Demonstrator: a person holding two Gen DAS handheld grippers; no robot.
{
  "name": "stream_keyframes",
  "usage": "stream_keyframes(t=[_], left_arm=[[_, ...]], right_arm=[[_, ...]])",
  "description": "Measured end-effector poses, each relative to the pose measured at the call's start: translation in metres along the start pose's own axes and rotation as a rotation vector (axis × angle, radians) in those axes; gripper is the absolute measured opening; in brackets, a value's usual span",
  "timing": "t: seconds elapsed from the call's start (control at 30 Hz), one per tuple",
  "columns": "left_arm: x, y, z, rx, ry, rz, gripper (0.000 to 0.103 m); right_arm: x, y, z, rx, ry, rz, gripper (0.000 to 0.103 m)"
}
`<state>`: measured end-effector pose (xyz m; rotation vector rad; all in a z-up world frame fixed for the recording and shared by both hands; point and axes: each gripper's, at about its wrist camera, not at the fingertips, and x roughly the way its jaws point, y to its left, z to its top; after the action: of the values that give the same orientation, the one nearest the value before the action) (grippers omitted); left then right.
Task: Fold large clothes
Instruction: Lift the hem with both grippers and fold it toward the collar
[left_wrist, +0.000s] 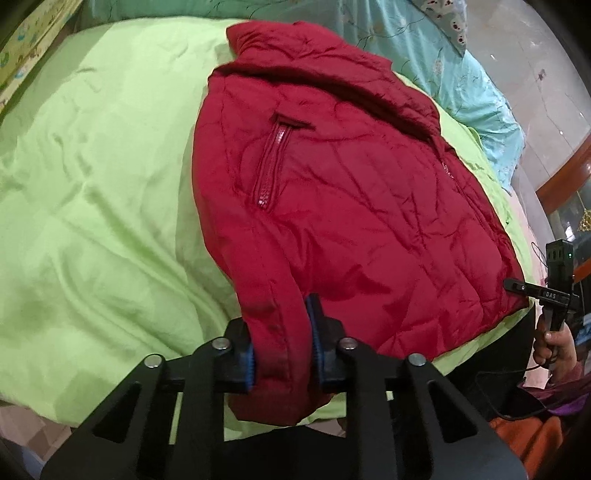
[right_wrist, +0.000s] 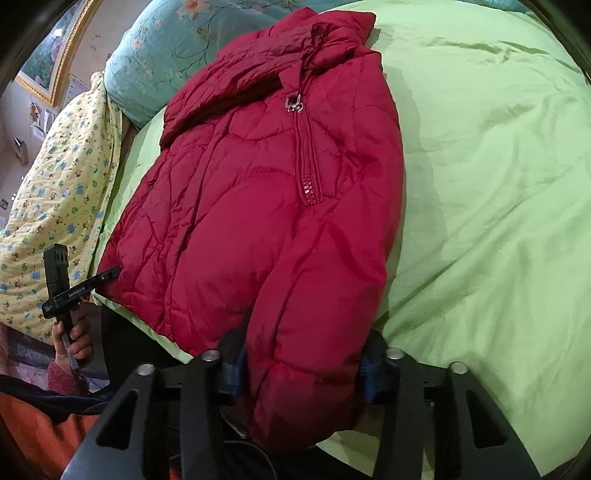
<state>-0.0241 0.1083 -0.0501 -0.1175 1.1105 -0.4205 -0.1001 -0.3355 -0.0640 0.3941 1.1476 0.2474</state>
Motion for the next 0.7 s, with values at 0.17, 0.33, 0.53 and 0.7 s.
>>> stream_keyframes(t=[0.17,0.33,0.53,0.7], left_arm=[[-0.018,-0.013,0.005,0.033,-0.078,-0.004,0.014],[-0.038,-0.025,0.012,0.066,-0.144,-0.014,0.012],[-0.065,-0.035,0.021,0.079,-0.225,-0.07,0.012],[-0.084,-0.037,0.042,0.085,-0.306,-0.095,0.012]], right_arm=[[-0.007,0.005,0.001,-0.014,-0.035,0.031,0.03],[-0.025,0.014,0.006,-0.046,-0.09,0.102,0.026],[-0.052,0.019,0.015,-0.057,-0.17,0.194,0.025],[-0.069,0.025,0.03,-0.077,-0.246,0.237,0.024]])
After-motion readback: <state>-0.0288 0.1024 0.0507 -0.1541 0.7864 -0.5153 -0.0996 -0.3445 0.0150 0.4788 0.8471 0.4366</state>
